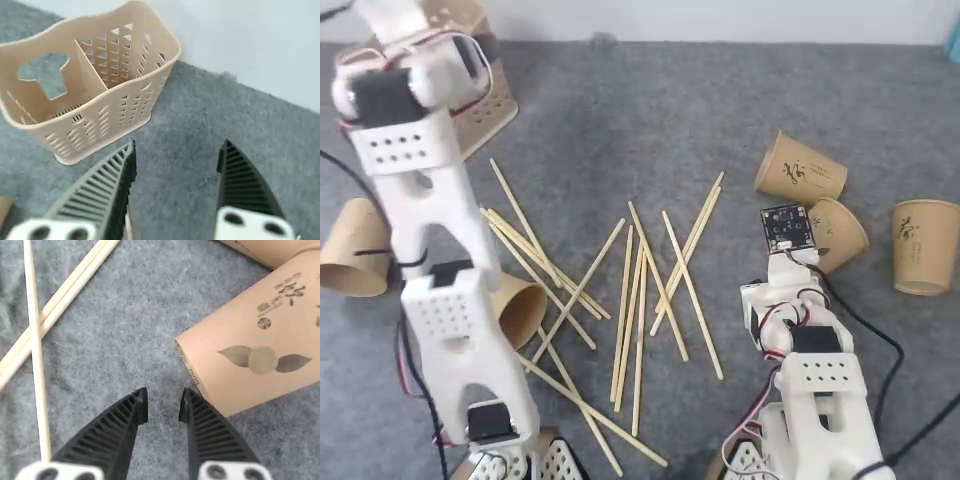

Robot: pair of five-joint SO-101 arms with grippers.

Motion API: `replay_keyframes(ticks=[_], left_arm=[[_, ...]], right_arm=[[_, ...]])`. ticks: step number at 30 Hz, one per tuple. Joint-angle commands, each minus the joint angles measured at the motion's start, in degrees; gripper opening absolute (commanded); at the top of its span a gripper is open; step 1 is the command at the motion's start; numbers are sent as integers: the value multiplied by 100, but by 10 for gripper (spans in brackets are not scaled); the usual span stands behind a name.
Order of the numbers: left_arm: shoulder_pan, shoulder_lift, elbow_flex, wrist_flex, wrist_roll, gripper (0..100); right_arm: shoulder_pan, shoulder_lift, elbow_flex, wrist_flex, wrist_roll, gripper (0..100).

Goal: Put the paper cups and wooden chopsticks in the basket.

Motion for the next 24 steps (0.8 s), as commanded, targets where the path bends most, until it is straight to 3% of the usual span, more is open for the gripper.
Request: replay_keyframes(ticks=[1,9,24], left_arm=[[-123,598,-629,-624,457,254],[-264,1327,-576,-2338,695,254],[-35,2233,-57,-3596,536,254]], right_arm=[[-48,-171,-62,-119,79,115],[-48,-171,-62,-119,79,116],[-119,-127,-62,-110,246,115]])
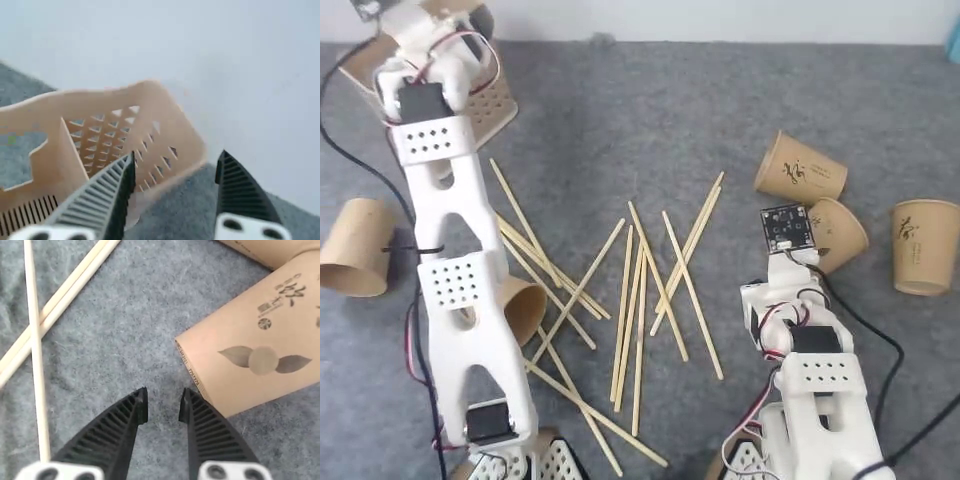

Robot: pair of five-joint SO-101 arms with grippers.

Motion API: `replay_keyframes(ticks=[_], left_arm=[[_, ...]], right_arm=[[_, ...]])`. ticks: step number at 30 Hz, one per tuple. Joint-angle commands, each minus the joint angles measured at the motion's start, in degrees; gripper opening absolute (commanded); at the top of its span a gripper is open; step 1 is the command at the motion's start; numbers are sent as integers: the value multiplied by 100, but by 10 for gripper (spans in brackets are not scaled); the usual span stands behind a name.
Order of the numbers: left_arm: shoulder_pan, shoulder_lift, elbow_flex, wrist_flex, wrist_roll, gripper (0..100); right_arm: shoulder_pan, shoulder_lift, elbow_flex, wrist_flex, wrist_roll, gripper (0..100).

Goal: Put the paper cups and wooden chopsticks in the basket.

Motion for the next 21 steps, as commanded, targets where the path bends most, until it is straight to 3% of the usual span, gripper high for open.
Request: replay_keyframes(ticks=[1,7,21], left_arm=[[202,132,154,-79,-220,254],[624,246,119,1152,-888,254],[149,-396,110,1222,-615,254]], right_arm=[[-180,-127,-53,-110,167,115],[-233,-119,-44,-110,176,115],[-233,-119,-44,-110,176,115]])
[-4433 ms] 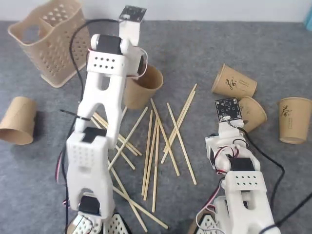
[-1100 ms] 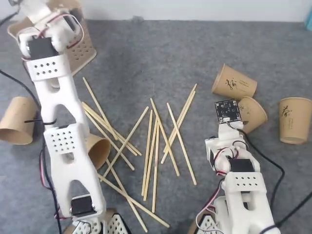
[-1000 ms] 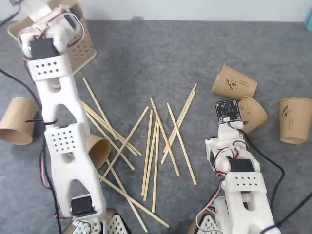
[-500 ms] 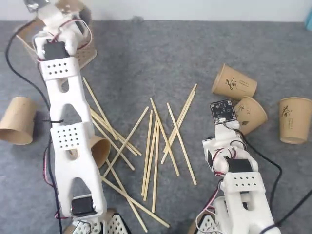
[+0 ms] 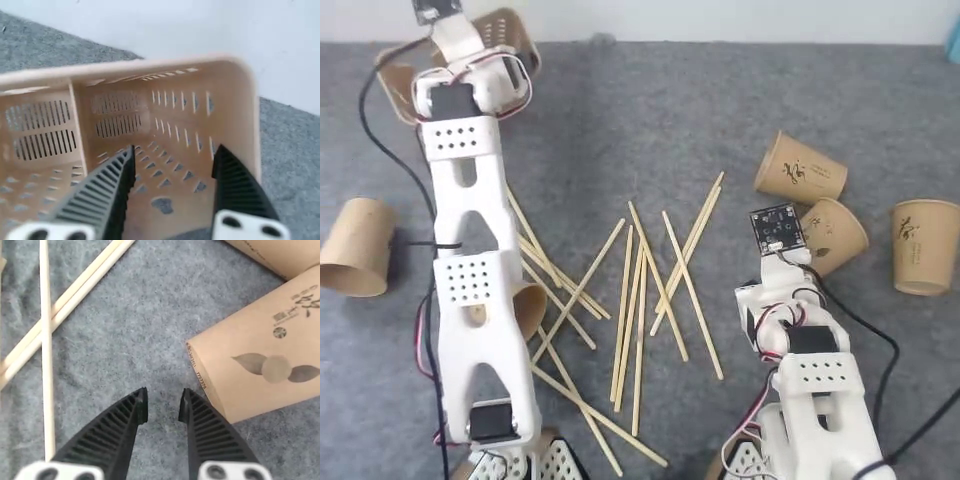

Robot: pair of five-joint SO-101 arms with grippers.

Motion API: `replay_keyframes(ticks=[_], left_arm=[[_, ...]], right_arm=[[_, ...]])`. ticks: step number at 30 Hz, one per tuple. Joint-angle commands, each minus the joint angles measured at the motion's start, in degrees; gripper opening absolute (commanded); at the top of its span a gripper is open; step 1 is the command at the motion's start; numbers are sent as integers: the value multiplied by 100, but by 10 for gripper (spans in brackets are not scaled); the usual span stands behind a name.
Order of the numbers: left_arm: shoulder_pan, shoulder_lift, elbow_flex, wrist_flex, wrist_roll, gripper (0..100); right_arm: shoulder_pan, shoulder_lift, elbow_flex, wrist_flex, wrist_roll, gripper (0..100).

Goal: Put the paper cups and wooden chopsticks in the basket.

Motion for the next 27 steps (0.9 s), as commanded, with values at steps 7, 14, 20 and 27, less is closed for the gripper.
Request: replay_keyframes(ticks=[7,14,20,27], left_arm=[[-598,-958,-13,-18,378,254],[-668,-1002,-13,-149,448,256],[-747,-985,-242,-431,448,257],[-914,-949,462,-1354,404,257]], right_arm=[[-57,-119,-44,-110,79,115],[-57,-119,-44,-110,79,115],[-57,-119,-44,-110,79,115],[-57,-119,-44,-110,79,115]])
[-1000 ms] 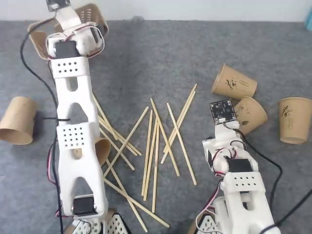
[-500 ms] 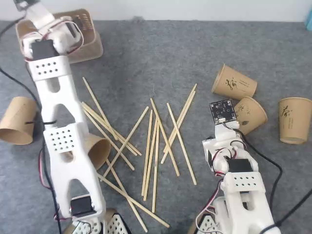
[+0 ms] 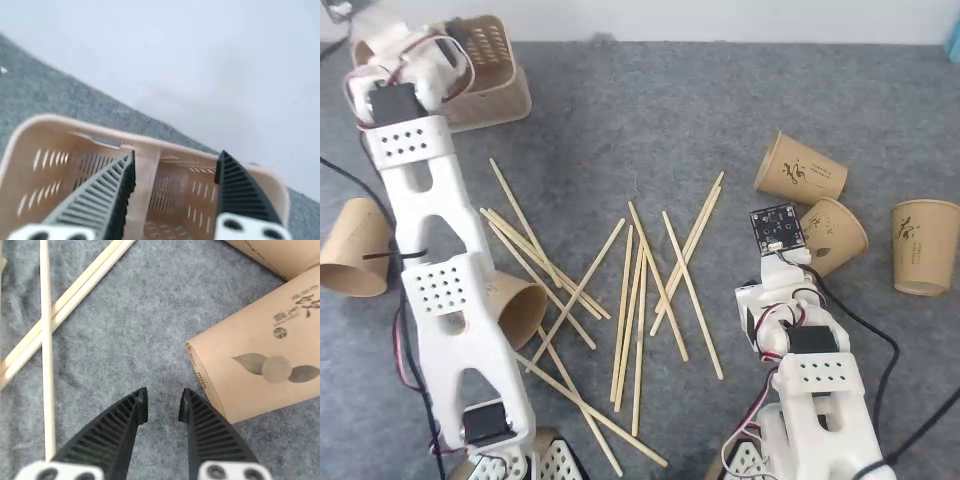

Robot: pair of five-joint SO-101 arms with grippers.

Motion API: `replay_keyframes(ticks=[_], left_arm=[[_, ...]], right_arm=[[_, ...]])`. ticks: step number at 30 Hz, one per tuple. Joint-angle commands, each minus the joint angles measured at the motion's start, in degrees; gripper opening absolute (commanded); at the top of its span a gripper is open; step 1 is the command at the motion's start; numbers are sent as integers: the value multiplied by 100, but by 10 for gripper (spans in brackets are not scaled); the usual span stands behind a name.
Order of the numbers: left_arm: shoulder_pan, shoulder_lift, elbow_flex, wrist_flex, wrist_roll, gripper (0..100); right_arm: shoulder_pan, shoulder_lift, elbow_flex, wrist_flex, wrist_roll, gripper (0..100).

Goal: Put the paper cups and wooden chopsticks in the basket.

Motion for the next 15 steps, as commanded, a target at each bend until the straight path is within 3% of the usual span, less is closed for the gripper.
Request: replay_keyframes(ticks=[1,8,15], left_arm=[[-141,-431,497,-659,9,257],[-316,-431,945,-1336,9,257],[-334,-492,778,-1011,9,257]], right_arm=[[-57,-119,-44,-110,79,115],[-57,-119,-44,-92,79,115],[-57,-119,-44,-101,79,115]])
